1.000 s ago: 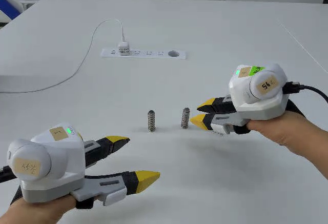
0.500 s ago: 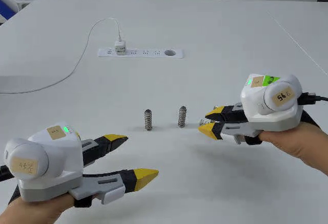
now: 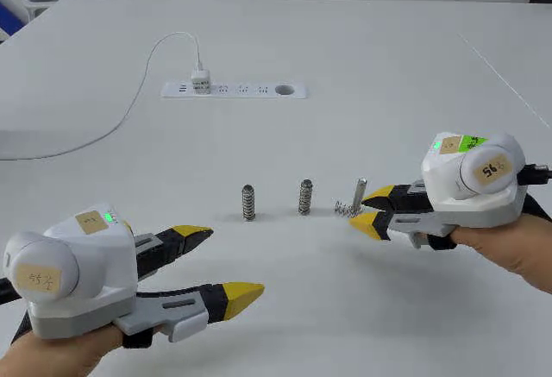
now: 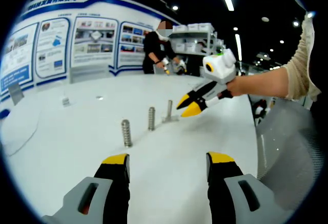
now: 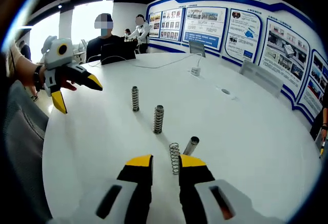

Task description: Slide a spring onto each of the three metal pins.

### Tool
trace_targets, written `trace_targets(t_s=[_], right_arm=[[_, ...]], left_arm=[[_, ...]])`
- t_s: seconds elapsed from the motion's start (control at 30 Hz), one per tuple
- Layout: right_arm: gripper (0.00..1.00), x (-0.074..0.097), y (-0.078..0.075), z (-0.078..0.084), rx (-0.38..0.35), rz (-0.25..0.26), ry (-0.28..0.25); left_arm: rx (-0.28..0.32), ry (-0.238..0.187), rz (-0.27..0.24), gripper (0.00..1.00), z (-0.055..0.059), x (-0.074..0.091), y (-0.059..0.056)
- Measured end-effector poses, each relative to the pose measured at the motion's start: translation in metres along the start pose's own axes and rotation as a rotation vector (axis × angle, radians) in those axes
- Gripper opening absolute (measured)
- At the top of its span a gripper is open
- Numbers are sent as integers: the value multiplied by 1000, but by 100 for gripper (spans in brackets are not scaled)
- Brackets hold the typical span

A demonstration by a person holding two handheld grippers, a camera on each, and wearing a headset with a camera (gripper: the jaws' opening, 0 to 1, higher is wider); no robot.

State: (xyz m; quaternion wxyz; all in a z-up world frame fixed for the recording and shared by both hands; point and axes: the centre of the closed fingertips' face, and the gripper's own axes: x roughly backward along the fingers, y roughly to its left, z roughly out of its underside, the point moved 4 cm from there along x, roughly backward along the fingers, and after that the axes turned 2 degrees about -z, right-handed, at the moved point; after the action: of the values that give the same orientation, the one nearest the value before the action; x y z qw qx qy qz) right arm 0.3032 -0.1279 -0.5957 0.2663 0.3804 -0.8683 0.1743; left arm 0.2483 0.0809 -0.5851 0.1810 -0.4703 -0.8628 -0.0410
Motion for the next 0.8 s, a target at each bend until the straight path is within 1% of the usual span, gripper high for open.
trace_targets(t_s=[0.23, 0.4, 0.53, 0.8], right_arm=[[20, -5, -10, 12, -21, 9, 20], [20, -9, -15, 17, -34, 5, 27], [20, -13, -17, 22, -45, -3, 39], [17, -17, -15, 25, -53, -18, 45]], left_arm=[[-2, 4, -2, 61, 0, 0, 0], [0, 10, -5, 61, 2, 1, 1], [-1, 12, -6, 61, 2, 0, 1], [0, 18, -9, 60, 3, 1, 2]])
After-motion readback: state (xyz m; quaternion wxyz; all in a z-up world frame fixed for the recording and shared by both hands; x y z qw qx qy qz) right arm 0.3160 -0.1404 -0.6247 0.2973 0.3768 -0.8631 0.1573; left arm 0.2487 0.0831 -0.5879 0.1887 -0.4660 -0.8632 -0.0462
